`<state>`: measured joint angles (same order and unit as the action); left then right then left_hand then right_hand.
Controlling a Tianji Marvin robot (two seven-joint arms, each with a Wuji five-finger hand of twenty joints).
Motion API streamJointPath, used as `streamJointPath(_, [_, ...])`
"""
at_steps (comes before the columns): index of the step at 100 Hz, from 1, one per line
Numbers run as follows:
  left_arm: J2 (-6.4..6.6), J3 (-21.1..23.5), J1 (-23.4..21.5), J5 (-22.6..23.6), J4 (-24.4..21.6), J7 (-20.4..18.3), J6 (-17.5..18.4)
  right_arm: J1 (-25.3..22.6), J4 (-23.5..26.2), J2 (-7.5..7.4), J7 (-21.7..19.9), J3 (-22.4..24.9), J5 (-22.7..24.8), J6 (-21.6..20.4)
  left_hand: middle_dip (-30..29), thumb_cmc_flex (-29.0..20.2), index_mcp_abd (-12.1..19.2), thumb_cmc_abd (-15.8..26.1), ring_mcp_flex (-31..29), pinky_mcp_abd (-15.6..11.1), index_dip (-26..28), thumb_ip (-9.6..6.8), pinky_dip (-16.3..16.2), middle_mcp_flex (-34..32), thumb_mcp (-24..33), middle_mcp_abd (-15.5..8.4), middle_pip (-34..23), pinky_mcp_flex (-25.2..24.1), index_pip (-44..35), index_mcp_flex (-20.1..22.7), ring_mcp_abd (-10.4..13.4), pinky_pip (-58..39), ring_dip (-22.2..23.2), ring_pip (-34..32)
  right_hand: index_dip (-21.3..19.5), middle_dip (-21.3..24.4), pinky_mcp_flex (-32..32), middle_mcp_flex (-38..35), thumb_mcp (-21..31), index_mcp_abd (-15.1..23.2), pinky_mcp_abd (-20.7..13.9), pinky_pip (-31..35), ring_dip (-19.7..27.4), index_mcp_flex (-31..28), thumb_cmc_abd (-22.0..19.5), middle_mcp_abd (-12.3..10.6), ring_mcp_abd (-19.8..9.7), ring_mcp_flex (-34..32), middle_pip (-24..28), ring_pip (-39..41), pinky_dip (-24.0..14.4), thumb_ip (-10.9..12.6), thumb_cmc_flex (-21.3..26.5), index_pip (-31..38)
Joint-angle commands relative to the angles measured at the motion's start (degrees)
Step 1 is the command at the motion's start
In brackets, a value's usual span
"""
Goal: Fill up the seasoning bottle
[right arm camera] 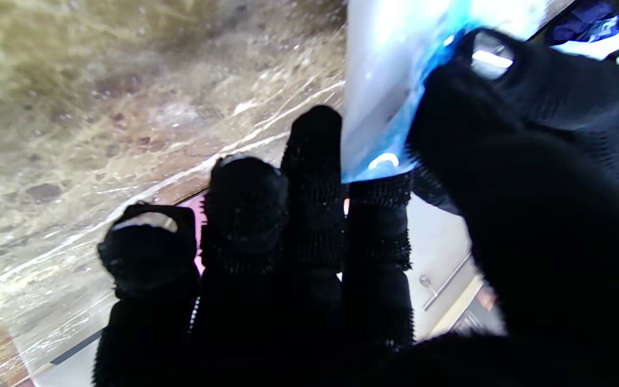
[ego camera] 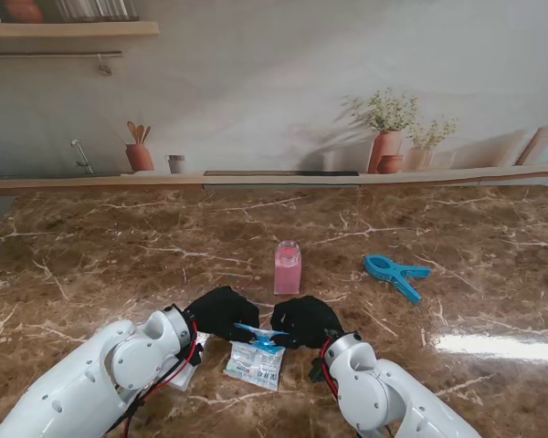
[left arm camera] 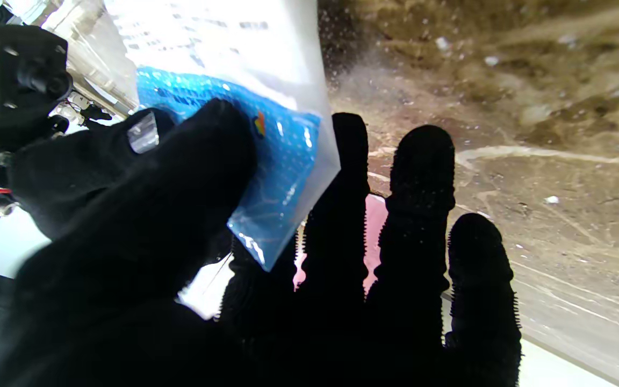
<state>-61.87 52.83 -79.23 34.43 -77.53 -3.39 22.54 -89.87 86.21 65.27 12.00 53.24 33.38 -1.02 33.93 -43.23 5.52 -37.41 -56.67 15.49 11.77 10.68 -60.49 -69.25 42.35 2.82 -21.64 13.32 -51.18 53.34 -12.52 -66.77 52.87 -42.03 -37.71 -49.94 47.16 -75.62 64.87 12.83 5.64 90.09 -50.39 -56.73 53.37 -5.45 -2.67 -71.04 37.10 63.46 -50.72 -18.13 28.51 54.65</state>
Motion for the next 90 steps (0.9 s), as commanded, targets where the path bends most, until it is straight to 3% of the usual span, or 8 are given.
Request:
streamJointPath(1, [-0.02,-0.2,0.3,0.4,1.0,0.6,0.2,0.0,-1.5,0.62,0.1,-0.3,0.4,-0.1,2.2,-0.8,2.2,-2.8,-2.0,2.0,0.5,1.25,-0.8,-3.1,2.6,-1.2,-2.0,-0.6,-3.9,1.9,0.6,-2.6,1.5,-2.8,2.3,1.1,1.6,-3.0,-0.2,2.4,0.4,3.9,0.9,-1.5,3.5,1.2,-1.3,-3.5,0.2,0.1,1.1,-2.6,3.1,2.5])
streamJointPath(22, [-0.74,-1.5,1.2,2.2,3.4,5.0,0.7,1.6,-4.9,1.08,5.0,-2.1,4.2,0.3,6.8,0.2,5.0,-5.2,3.2,2.3,7.8,1.63,-0.6,2.8,2.0,-2.9,-3.6,-2.2,-6.2,-5.5,0.6,-2.0,2.7,-1.1,4.3,1.5,3.2,-4.5,2.8,2.4,0.1,4.3,0.4,-2.8,9.6,1.0,-1.7,-4.4,0.8,1.0,1.7,-4.1,2.9,3.9])
streamJointPath(33, [-1.06,-2.2,1.7,3.4,4.6,7.2,0.8,2.5,-6.5,1.31,7.0,-3.0,5.4,0.3,9.7,-0.9,7.0,-5.1,3.4,2.3,11.5,1.50,-0.6,1.5,3.1,-4.0,-1.5,-2.1,-7.7,-5.8,0.9,-1.9,3.0,-0.8,4.6,1.5,3.8,-4.7,3.2,2.4,0.1,4.5,0.2,-3.1,10.2,1.1,-1.8,-4.5,0.9,1.6,1.9,-4.3,2.8,4.2])
streamJointPath(63, [-0.45,-5.5,4.2,6.9,6.0,6.9,0.5,6.0,-11.5,1.43,13.2,-7.3,11.4,0.1,12.0,-0.8,6.8,-6.6,2.5,2.0,6.7,1.74,-0.4,-0.4,3.9,-4.0,-0.7,-1.1,-11.1,-4.5,1.7,-2.5,3.7,-2.5,5.3,-0.9,0.3,-3.3,3.7,2.7,-1.2,4.6,-1.4,-2.9,10.4,0.5,-2.8,-2.2,2.8,4.3,1.2,-4.4,2.6,4.6])
streamJointPath(90, [-0.45,-5.4,4.1,7.0,5.7,7.0,0.3,6.6,-12.7,1.38,15.4,-8.4,13.2,0.3,13.8,-0.1,7.2,-6.8,3.2,1.7,7.4,1.97,-0.1,0.8,3.4,-4.3,-2.8,-1.7,-12.2,-5.5,1.7,-2.0,4.5,-2.7,5.4,-1.4,0.3,-3.2,3.9,3.0,-1.2,4.6,-1.7,-2.7,10.5,0.3,-3.1,-1.9,3.2,4.8,1.1,-4.3,2.4,4.8])
